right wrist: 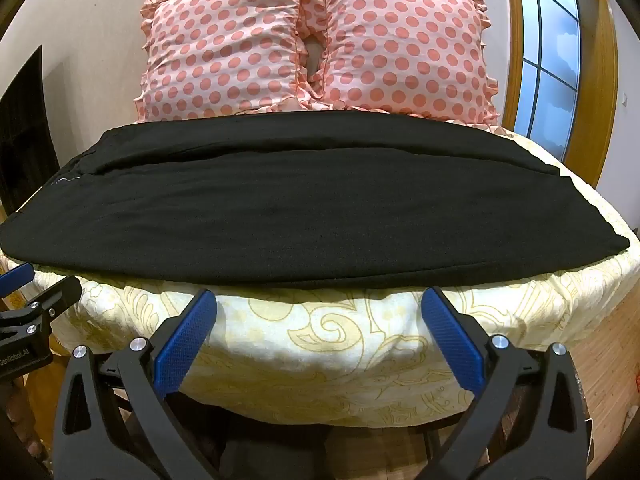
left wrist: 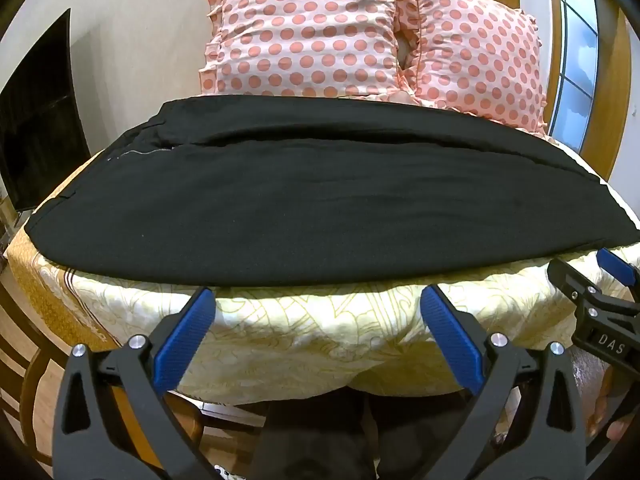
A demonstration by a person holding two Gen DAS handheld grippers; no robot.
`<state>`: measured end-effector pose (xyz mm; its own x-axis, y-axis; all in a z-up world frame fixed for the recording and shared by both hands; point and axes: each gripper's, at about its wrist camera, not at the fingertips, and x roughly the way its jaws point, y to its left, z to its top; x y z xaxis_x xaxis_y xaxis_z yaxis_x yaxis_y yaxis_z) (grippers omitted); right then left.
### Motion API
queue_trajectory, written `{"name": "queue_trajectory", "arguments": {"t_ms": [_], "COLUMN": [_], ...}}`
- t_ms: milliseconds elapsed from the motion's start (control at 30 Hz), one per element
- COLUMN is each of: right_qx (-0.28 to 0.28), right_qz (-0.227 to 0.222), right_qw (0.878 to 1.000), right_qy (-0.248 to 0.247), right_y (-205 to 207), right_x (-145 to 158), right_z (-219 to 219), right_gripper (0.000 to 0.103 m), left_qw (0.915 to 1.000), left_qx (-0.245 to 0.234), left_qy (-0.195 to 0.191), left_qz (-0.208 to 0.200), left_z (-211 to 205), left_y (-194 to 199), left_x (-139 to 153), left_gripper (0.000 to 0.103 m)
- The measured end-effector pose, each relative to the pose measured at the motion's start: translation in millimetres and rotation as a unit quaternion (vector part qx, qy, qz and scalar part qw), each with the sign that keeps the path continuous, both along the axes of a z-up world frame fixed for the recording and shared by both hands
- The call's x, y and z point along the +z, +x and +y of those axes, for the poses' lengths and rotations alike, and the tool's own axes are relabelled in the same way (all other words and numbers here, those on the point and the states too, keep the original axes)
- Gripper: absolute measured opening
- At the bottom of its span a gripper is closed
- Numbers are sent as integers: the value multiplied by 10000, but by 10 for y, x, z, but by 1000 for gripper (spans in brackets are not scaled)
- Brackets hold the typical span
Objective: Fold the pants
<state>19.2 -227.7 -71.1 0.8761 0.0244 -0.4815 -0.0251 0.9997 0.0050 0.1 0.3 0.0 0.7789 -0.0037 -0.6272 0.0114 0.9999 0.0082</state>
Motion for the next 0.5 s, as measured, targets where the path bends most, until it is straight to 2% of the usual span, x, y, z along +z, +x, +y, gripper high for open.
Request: {"name": "queue_trajectory", "arguments": {"t_ms": [500], "right_qx": [1], "right_qz": [-16], "right_qw": [10000], "right_qy": [-2], "right_y": [-3], "right_x": [0], "right_z": [-1], "right_gripper": [102], "left_qw": [10000], "left_qx": [1], "left_qy": [19], "left_qz": [13], "left_z": [0], "left_y": [3], "left_x": [1], "left_gripper": [101]}}
